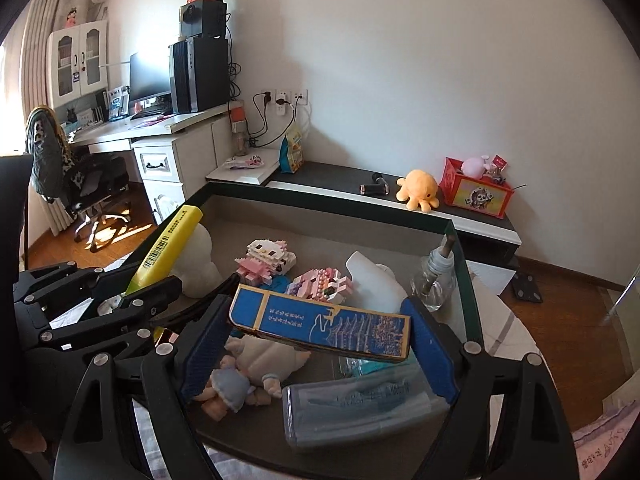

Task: Organize rigid objects
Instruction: 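Carry the highlighter and blue box into the pink box and open both grippers, then withdraw both grippers up and away from the pink box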

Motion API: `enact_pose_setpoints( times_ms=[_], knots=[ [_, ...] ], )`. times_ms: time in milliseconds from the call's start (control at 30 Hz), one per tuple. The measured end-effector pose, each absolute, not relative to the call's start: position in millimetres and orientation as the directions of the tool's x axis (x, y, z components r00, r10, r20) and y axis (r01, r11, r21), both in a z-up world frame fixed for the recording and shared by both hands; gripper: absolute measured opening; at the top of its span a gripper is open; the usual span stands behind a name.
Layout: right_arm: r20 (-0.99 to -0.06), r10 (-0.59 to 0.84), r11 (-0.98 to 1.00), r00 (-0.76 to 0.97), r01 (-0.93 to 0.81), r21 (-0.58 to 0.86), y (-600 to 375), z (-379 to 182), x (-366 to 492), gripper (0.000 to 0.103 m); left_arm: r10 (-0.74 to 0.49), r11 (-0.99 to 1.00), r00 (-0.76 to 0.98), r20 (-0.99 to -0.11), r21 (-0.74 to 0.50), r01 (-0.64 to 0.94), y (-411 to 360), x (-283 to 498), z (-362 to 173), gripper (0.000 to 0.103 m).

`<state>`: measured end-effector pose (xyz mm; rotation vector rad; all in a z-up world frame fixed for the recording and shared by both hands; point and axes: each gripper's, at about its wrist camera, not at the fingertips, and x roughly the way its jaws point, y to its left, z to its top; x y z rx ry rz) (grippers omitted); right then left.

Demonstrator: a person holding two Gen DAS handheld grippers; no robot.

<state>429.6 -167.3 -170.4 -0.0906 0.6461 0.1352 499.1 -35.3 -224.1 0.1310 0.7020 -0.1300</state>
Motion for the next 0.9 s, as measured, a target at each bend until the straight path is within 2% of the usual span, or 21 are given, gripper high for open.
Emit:
enact_pose_setpoints(
  times_ms=[100, 133, 200, 300, 367, 400, 433, 467, 567, 900],
  knots=[
    [-0.618, 0.082, 0.990, 0.782, -0.137, -0.042, -169, -174, 436, 0.089, -0.076, 0.985, 0.760, -0.646, 0.070, 0.158, -34, 497, -223, 0.034],
    [-0.611, 0.077, 0.990, 0.788, -0.130, -0.044, -170, -173, 434, 0.091, -0.083, 0.986, 0.758, -0.647, 0.056, 0.156, -31, 495, -221, 0.043],
    [-0.595, 0.075, 0.992, 0.800, -0.121, -0.037, -174, -170, 428, 0.093, -0.123, 0.985, 0.751, -0.649, 0.016, 0.174, -27, 489, -217, 0.049],
    [-0.576, 0.092, 0.993, 0.812, -0.119, -0.009, -180, -159, 415, 0.094, -0.134, 0.985, 0.764, -0.631, 0.002, 0.173, -24, 473, -205, 0.064],
    [-0.563, 0.099, 0.993, 0.821, -0.119, 0.001, -182, -150, 404, 0.094, -0.061, 0.994, 0.803, -0.592, 0.038, 0.103, -22, 458, -194, 0.097],
    [-0.554, 0.107, 0.993, 0.825, -0.121, 0.012, -184, -146, 396, 0.094, -0.050, 0.996, 0.827, -0.560, 0.038, 0.085, -19, 448, -188, 0.100],
    [-0.546, 0.117, 0.992, 0.829, -0.122, 0.027, -186, -141, 389, 0.102, -0.070, 0.995, 0.842, -0.534, 0.019, 0.095, -16, 438, -181, 0.103],
    [-0.538, 0.121, 0.992, 0.834, -0.119, 0.039, -188, -137, 380, 0.103, -0.095, 0.994, 0.845, -0.526, -0.002, 0.110, -13, 430, -176, 0.103],
    [-0.512, 0.144, 0.989, 0.847, -0.137, 0.051, -186, -124, 355, 0.103, -0.107, 0.993, 0.847, -0.521, -0.016, 0.115, -7, 406, -164, 0.103],
    [-0.411, 0.106, 0.994, 0.905, -0.111, 0.011, -172, -87, 254, 0.103, -0.060, 0.997, 0.907, -0.416, 0.027, 0.078, -2, 301, -119, 0.103]
  ],
)
